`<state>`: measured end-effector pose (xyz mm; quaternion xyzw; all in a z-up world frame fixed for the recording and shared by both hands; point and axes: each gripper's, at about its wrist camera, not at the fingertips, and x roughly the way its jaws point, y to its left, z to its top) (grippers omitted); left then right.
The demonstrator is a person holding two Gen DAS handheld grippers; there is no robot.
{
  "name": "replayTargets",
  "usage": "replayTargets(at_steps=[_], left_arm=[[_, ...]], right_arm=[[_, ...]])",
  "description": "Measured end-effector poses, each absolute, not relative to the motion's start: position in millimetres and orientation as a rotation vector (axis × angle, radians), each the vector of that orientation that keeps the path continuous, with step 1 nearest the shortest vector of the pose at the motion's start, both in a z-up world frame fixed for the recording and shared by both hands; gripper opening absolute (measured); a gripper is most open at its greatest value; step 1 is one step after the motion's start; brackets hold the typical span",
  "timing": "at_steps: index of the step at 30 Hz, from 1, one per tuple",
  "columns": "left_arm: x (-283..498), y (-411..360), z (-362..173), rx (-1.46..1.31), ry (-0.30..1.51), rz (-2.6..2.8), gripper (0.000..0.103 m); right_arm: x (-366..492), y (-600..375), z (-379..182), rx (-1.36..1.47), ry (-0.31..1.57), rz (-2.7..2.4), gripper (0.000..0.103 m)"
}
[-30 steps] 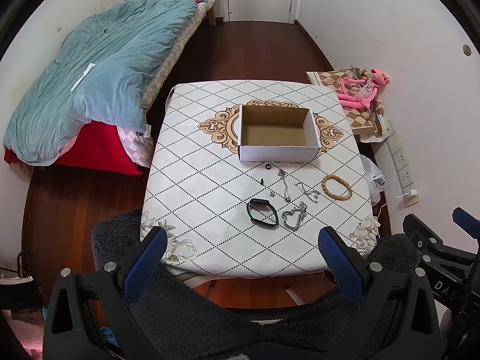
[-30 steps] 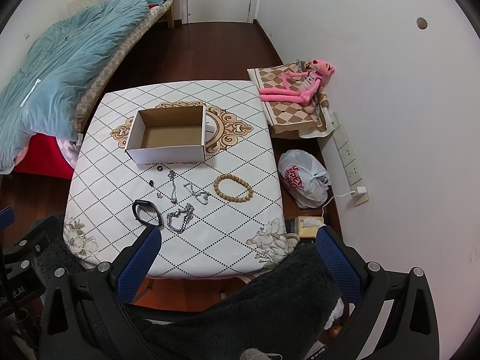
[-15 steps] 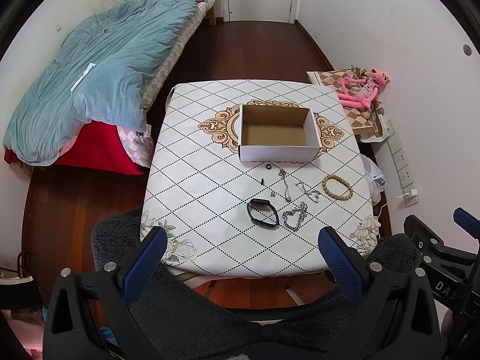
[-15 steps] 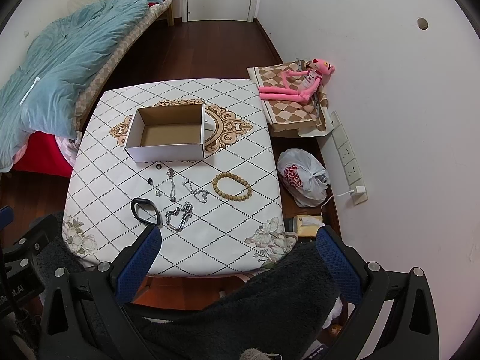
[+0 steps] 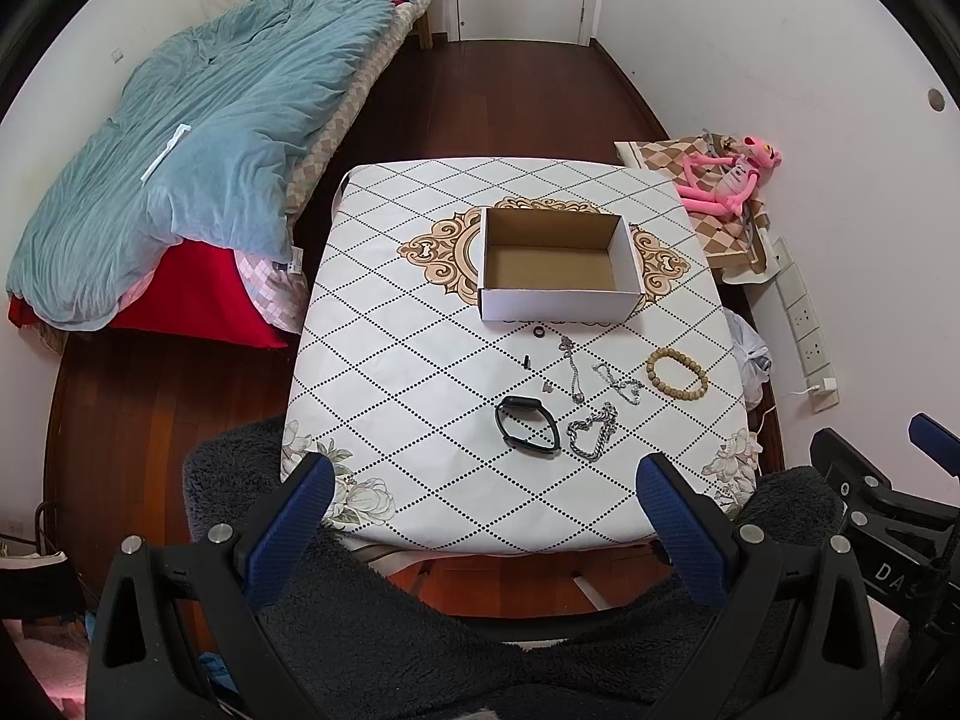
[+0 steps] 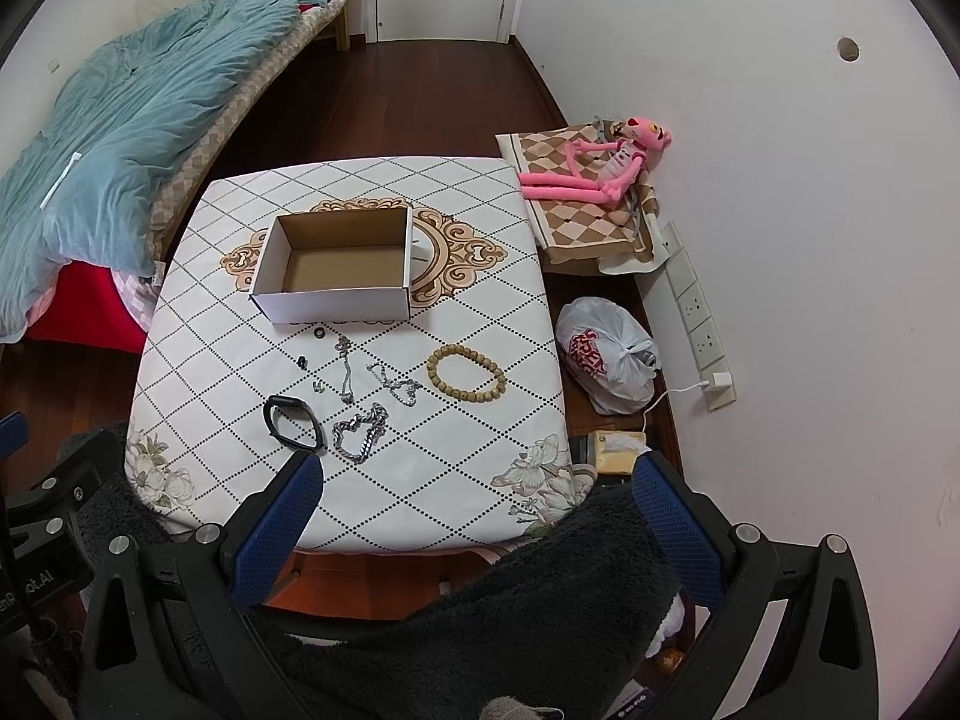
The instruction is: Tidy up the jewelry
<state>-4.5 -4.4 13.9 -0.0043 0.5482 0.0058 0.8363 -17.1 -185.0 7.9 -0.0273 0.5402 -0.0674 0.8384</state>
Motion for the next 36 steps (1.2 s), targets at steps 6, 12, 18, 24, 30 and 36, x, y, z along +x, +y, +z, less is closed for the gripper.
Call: replayTargets(at_steps=[6, 12, 18, 24, 30, 36], left_arm=[[-4.4, -4.2, 10.8, -0.013, 1.163, 0.009, 0.103], [-4.2, -4.8, 8.5, -0.018, 1.162, 0.006, 0.103], [-2.9, -4.2, 2.6, -0.020, 1.161, 0.000, 0.103], [18.1, 1.5, -19.2, -0.001, 1.146, 0.034, 0.103], [51.7, 7.4, -63.5, 0.047, 1.186, 0.075, 0.103], [75.7, 8.0, -113.3, 0.071, 1.272, 0.085, 0.103]], right_arm=[[-18.3, -183.1, 5.7, -0.060, 1.150, -0.146, 0.103], [-16.9, -182.4, 7.9, -0.065, 1.147, -0.148, 0.103], [-16.3, -182.9, 7.0, -0.060, 1.145, -0.151, 0.103], [-0.9, -194.5, -10.6, -0.025, 1.163, -0.168, 0.103], [29.3, -208.3, -57.2, 0.012, 1.219, -0.208, 0.103], [61.9, -225.0, -109.6, 0.024, 1.290, -0.254, 0.103]])
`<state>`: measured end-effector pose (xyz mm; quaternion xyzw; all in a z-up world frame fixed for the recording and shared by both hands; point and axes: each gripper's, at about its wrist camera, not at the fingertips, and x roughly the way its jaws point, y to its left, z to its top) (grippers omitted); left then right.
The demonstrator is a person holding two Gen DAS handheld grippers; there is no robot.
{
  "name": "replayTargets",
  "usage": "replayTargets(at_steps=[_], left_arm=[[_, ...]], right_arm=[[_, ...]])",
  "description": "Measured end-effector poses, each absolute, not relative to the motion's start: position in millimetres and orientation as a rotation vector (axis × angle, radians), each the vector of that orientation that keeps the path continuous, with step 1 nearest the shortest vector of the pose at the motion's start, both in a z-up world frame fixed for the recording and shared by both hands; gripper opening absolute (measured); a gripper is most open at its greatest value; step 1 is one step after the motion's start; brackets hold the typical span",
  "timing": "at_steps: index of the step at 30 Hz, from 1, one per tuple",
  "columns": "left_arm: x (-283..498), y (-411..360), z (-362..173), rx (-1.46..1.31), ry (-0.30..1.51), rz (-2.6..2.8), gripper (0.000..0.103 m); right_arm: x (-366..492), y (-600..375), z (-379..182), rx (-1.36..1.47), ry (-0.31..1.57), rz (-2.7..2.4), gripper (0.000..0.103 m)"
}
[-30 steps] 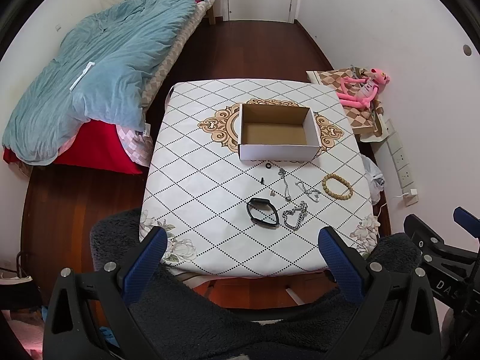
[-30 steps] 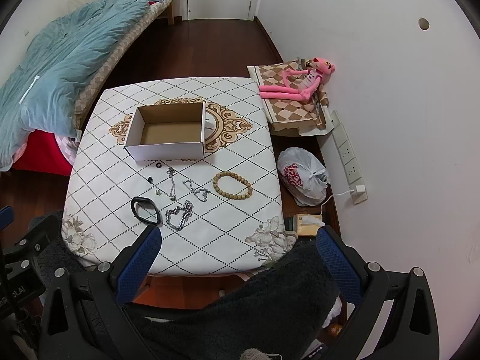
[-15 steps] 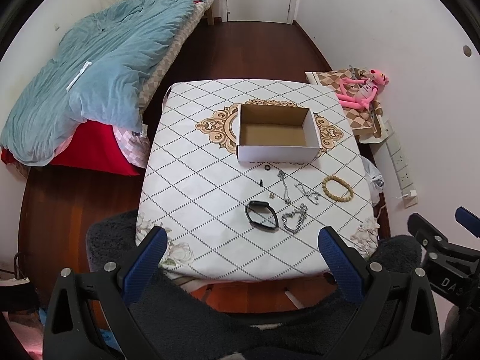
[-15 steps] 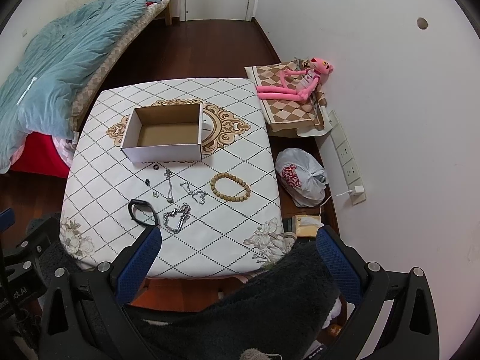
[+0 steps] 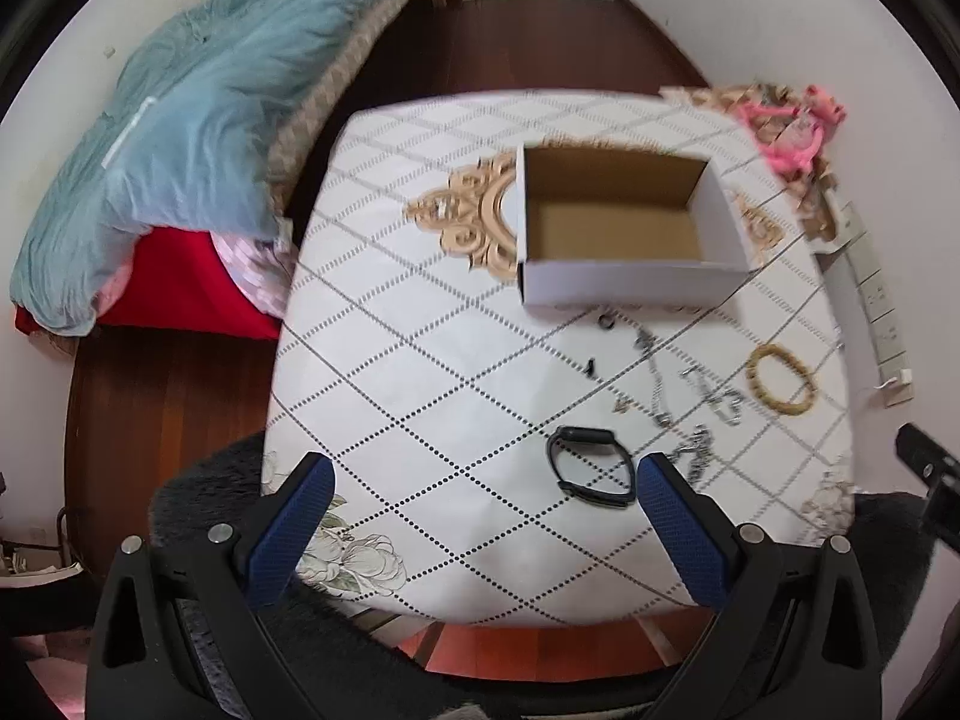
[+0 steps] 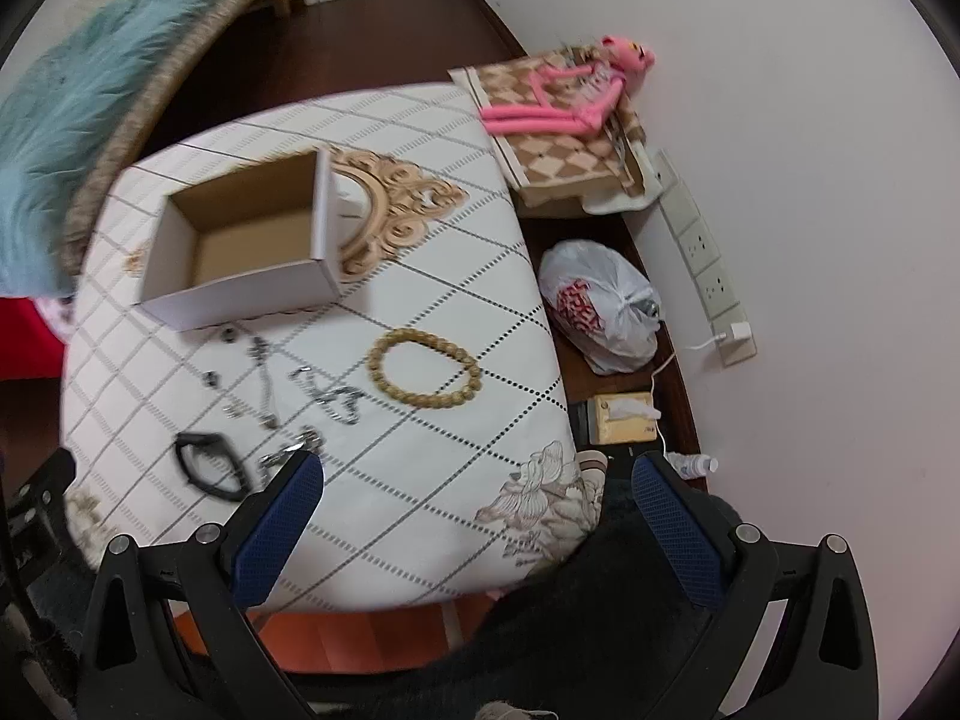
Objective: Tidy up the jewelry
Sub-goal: 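Grasp the black watch band with the left gripper while the right grasps the bead bracelet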
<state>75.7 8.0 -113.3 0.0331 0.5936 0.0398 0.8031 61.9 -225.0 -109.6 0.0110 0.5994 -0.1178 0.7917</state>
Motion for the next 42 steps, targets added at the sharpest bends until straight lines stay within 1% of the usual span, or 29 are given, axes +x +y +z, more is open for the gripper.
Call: replayTargets(at_steps=[7, 9, 10, 12, 14, 16, 18, 19, 20, 22, 23, 24, 25, 26, 27, 28, 29, 37, 42], left_arm=[[96.5, 9.3, -175.5, 0.026, 1.381, 0.073, 0.102], [99.5, 9.2, -188.9, -0.004, 1.407, 0.057, 0.101], [101.0, 8.1, -194.6, -0.011, 1.415, 0.050, 0.099], [103.5, 5.0, -204.4, -0.018, 1.429, 0.034, 0.089], [105.5, 2.0, -216.0, -0.020, 1.460, 0.018, 0.070], [107.2, 0.4, -223.2, -0.030, 1.474, 0.008, 0.064], [108.7, -1.9, -229.2, -0.026, 1.485, 0.001, 0.063], [108.5, -3.2, -231.8, -0.024, 1.486, -0.005, 0.058], [108.4, -3.9, -234.0, -0.022, 1.488, -0.010, 0.049], [108.4, -4.1, -238.8, -0.031, 1.501, -0.019, 0.041], [108.8, -3.6, -241.3, -0.038, 1.506, -0.024, 0.035], [108.9, -2.4, -243.6, -0.040, 1.505, -0.029, 0.031], [108.9, -2.2, -243.3, -0.034, 1.494, -0.032, 0.029], [109.3, -2.3, -243.5, -0.034, 1.486, -0.041, 0.023], [109.5, -2.2, -243.3, -0.031, 1.481, -0.050, 0.020], [109.3, -1.9, -243.0, -0.033, 1.479, -0.057, 0.011], [109.2, -1.0, -242.9, -0.036, 1.479, -0.063, 0.008], [94.7, 8.7, -226.0, -0.001, 1.441, -0.078, 0.006], [85.1, 9.8, -228.0, -0.001, 1.433, -0.086, 0.006]], right_arm=[[91.0, -246.5, -163.9, 0.087, 1.364, -0.278, 0.103], [98.9, -255.1, -181.5, 0.144, 1.388, -0.271, 0.099], [102.5, -258.3, -189.0, 0.159, 1.394, -0.276, 0.095], [110.2, -263.3, -205.1, 0.181, 1.415, -0.283, 0.090], [117.0, -268.6, -221.4, 0.203, 1.438, -0.287, 0.077], [123.6, -271.4, -236.4, 0.215, 1.467, -0.288, 0.072], [128.5, -272.4, -248.0, 0.219, 1.478, -0.286, 0.066], [130.1, -273.0, -251.4, 0.219, 1.486, -0.288, 0.061], [131.6, -273.0, -255.3, 0.224, 1.493, -0.283, 0.057], [132.3, -273.7, -254.9, 0.238, 1.469, -0.274, 0.052], [132.4, -272.0, -253.9, 0.231, 1.463, -0.266, 0.042], [132.1, -271.6, -252.8, 0.225, 1.456, -0.264, 0.034], [132.3, -269.4, -251.4, 0.216, 1.450, -0.257, 0.021], [132.1, -267.2, -250.6, 0.209, 1.450, -0.251, 0.011], [131.2, -265.7, -250.7, 0.208, 1.452, -0.245, 0.009], [129.9, -263.7, -251.1, 0.209, 1.454, -0.235, 0.009], [127.0, -261.2, -250.9, 0.212, 1.457, -0.222, 0.009], [77.0, -233.7, -254.6, 0.244, 1.547, -0.121, 0.009], [59.7, -227.9, -254.4, 0.226, 1.547, -0.144, 0.010]])
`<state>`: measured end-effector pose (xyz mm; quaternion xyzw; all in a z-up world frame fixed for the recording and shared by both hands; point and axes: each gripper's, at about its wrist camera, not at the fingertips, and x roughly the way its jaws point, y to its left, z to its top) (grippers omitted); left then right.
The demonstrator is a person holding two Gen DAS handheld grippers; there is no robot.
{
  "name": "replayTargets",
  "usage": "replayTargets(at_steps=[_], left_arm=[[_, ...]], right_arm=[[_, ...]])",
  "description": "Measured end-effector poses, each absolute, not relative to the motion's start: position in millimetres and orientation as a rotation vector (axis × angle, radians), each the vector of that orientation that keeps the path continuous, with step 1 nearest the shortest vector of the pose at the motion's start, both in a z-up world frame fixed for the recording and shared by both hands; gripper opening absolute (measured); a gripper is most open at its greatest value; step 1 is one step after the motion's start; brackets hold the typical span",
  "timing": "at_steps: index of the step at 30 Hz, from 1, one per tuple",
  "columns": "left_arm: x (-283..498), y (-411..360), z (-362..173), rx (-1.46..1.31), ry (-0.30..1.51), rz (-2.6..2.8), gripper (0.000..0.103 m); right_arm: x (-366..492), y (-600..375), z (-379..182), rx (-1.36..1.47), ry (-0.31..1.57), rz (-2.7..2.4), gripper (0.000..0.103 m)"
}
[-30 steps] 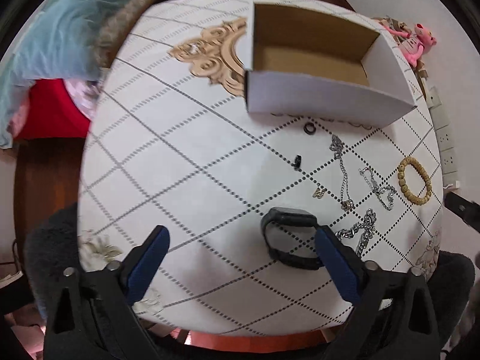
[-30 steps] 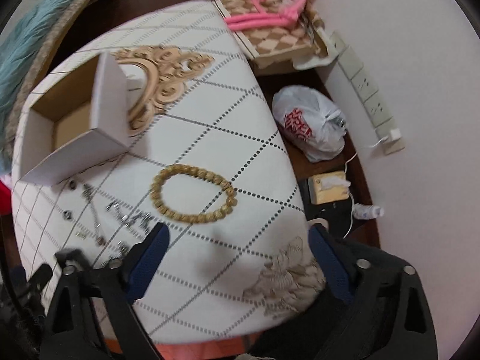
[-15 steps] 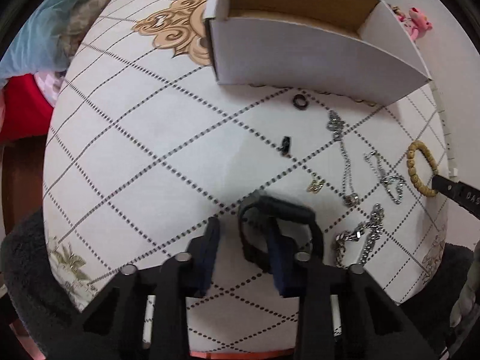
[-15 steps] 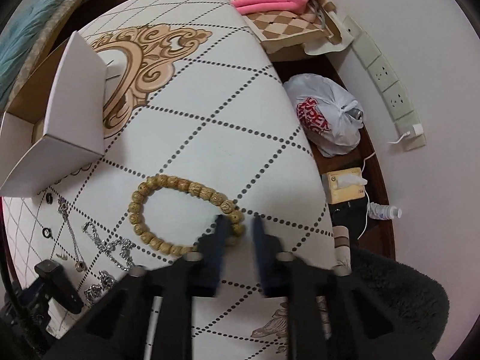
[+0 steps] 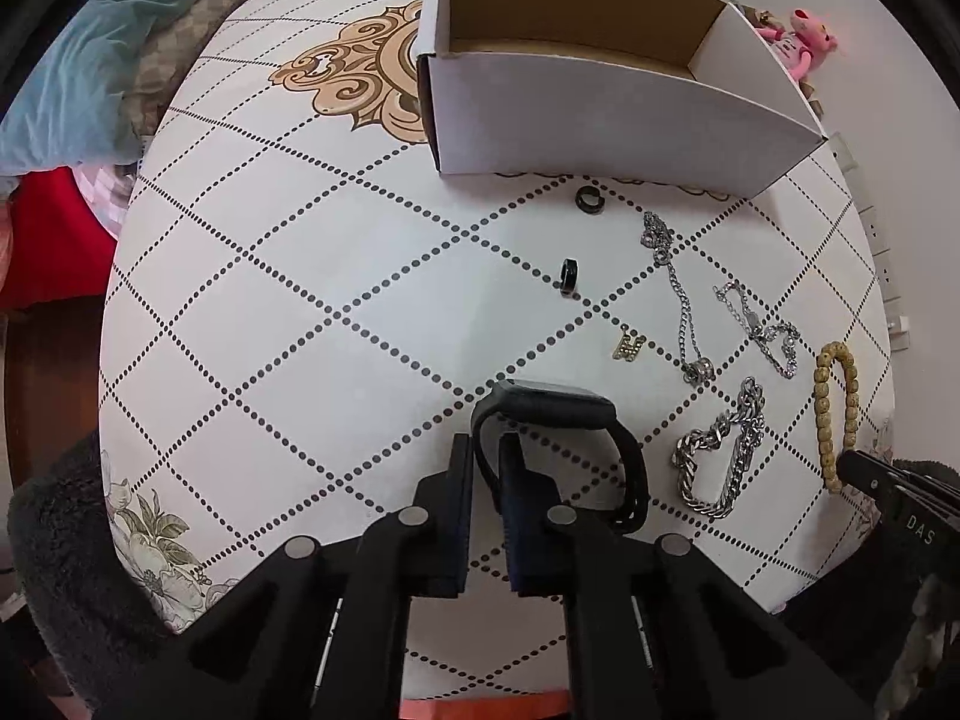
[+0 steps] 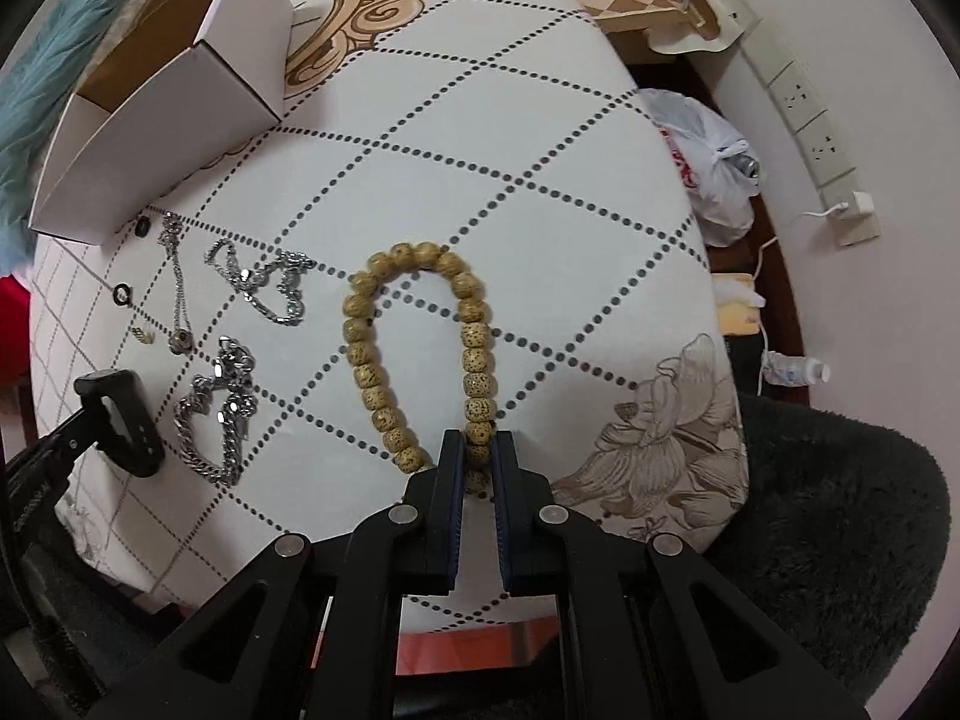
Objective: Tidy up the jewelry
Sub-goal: 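Grasp the black watch band with the left gripper while the right grasps the bead bracelet, then carry the watch band and bead bracelet into the box and open both grippers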
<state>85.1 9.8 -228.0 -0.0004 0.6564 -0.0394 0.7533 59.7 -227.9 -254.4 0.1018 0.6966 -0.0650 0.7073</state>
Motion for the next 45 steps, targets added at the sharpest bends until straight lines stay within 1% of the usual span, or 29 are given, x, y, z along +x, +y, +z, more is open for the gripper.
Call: replayTargets(at_steps=[4, 6, 8, 9, 11, 12, 14, 17, 21, 27, 28, 30, 31, 32, 34, 38, 45], left_arm=[[80.1, 22.5, -226.3, -0.097, 1.446, -0.119, 0.006], [81.1, 29.8, -220.9, -0.196, 1.466, -0.124, 0.008], [82.2, 43.9, -221.5, -0.279, 1.499, -0.113, 0.013], [80.8, 52.1, -220.4, -0.300, 1.509, -0.110, 0.017], [79.1, 59.2, -219.3, -0.324, 1.518, -0.100, 0.053], [78.8, 60.8, -217.0, -0.350, 1.511, -0.110, 0.054], [79.4, 59.5, -212.8, -0.383, 1.506, -0.111, 0.054], [80.8, 59.3, -216.7, -0.393, 1.529, -0.108, 0.054], [83.4, 30.2, -228.4, -0.325, 1.567, -0.092, 0.054], [82.8, 18.0, -224.1, -0.220, 1.501, -0.095, 0.054], [80.6, 19.3, -222.4, -0.204, 1.479, -0.101, 0.051], [81.5, 14.8, -222.0, -0.180, 1.454, -0.112, 0.048], [80.9, 14.4, -221.3, -0.173, 1.444, -0.120, 0.048], [78.3, 16.5, -219.8, -0.160, 1.434, -0.125, 0.047], [76.5, 16.4, -217.7, -0.152, 1.424, -0.127, 0.044], [71.7, 26.6, -204.1, -0.155, 1.406, -0.137, 0.044], [68.4, 31.5, -167.8, -0.157, 1.349, -0.165, 0.044]], right_arm=[[64.3, -227.3, -255.1, 0.237, 1.557, -0.165, 0.010], [68.9, -228.0, -254.5, 0.259, 1.564, -0.168, 0.014], [72.8, -233.6, -255.8, 0.295, 1.565, -0.165, 0.021], [75.1, -236.2, -257.1, 0.307, 1.563, -0.164, 0.022], [75.8, -234.0, -257.1, 0.310, 1.557, -0.163, 0.027], [76.9, -234.6, -258.6, 0.310, 1.556, -0.162, 0.029], [76.9, -231.1, -259.9, 0.292, 1.561, -0.177, 0.033], [76.4, -224.1, -259.0, 0.285, 1.557, -0.176, 0.035], [75.6, -218.2, -256.9, 0.281, 1.557, -0.174, 0.036], [77.8, -214.7, -255.4, 0.269, 1.541, -0.188, 0.036], [78.4, -215.0, -255.1, 0.271, 1.535, -0.190, 0.036], [79.9, -215.8, -254.3, 0.262, 1.522, -0.196, 0.029], [80.6, -216.7, -253.7, 0.244, 1.511, -0.207, 0.013], [81.1, -217.5, -253.6, 0.227, 1.504, -0.215, 0.010], [81.6, -220.6, -253.2, 0.242, 1.495, -0.204, 0.009], [80.1, -224.8, -251.2, 0.272, 1.467, -0.189, 0.009], [82.2, -227.1, -214.6, 0.360, 1.369, -0.121, 0.009]])
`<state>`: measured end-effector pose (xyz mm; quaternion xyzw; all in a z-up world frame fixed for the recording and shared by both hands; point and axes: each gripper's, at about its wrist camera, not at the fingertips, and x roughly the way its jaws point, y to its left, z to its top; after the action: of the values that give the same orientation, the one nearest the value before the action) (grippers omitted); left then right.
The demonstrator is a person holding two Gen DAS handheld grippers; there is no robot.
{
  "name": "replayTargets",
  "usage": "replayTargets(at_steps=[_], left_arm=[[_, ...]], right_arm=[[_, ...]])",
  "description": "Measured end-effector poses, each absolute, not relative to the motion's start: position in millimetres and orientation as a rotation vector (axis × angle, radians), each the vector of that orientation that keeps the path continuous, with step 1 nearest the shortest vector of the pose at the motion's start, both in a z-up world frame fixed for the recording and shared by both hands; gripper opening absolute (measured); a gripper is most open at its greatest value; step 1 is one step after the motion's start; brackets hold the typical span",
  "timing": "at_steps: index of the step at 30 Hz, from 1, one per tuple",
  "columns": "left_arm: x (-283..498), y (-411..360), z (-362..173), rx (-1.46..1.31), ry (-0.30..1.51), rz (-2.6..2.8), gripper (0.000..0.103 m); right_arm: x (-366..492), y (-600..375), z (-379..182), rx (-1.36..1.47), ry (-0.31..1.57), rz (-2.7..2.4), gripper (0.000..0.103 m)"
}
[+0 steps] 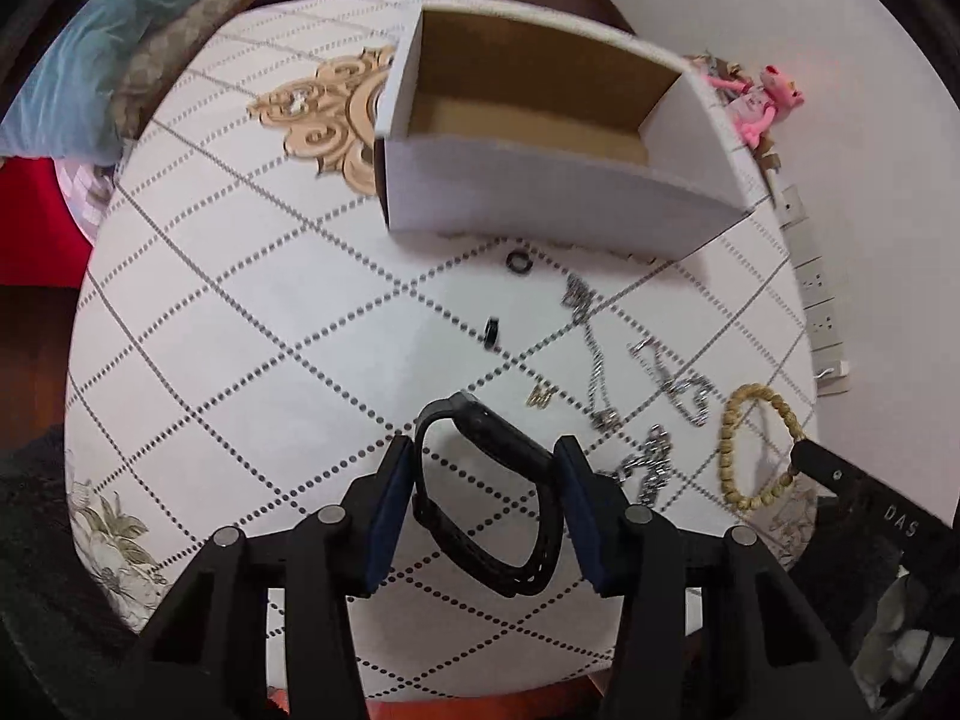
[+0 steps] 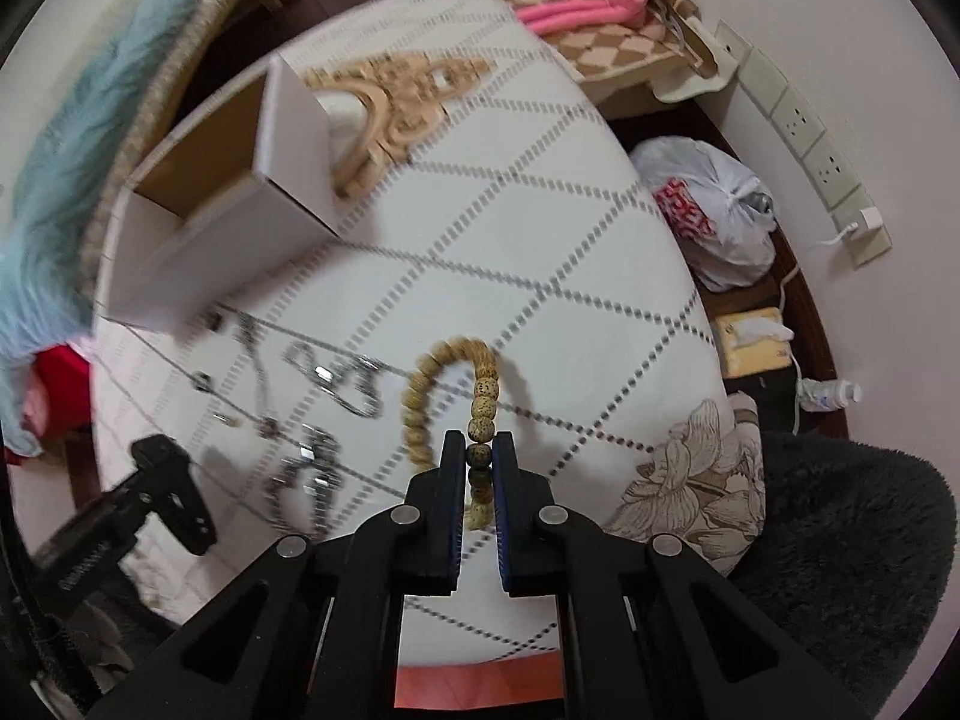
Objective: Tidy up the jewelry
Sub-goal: 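Carry the watch band and bead bracelet into the box and open both grippers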
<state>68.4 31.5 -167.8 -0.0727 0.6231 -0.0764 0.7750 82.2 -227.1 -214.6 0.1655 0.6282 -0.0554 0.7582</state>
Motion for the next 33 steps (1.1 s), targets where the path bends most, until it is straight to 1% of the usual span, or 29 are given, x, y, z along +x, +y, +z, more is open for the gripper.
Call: replayTargets(at_steps=[5, 10, 15, 17, 24, 26, 31, 33], left_arm=[[81.2, 42.6, -133.6, -0.177, 1.292, -0.187, 0.044], [104.7, 28.3, -101.1, -0.186, 1.221, -0.223, 0.044], [158.0, 3.6, -93.4, -0.208, 1.192, -0.247, 0.044], [179.2, 1.5, -93.6, -0.202, 1.193, -0.253, 0.044], [240.3, 1.0, -111.2, -0.208, 1.233, -0.247, 0.044], [254.0, 0.4, -119.5, -0.215, 1.257, -0.248, 0.047], [274.6, 0.2, -138.4, -0.260, 1.322, -0.232, 0.048], [281.0, -0.9, -143.0, -0.230, 1.333, -0.201, 0.052]], right_arm=[[96.7, -220.3, -176.4, 0.373, 1.297, -0.058, 0.009], [123.2, -207.1, -127.5, 0.369, 1.216, 0.035, 0.009], [163.4, -190.2, -85.2, 0.355, 1.139, 0.131, 0.009], [180.8, -183.1, -79.1, 0.333, 1.123, 0.147, 0.009], [249.3, -165.1, -98.4, 0.311, 1.175, 0.182, 0.009], [263.2, -162.5, -109.2, 0.321, 1.202, 0.184, 0.009], [284.5, -160.9, -136.3, 0.383, 1.267, 0.218, 0.009], [290.4, -160.7, -149.3, 0.420, 1.312, 0.253, 0.009]])
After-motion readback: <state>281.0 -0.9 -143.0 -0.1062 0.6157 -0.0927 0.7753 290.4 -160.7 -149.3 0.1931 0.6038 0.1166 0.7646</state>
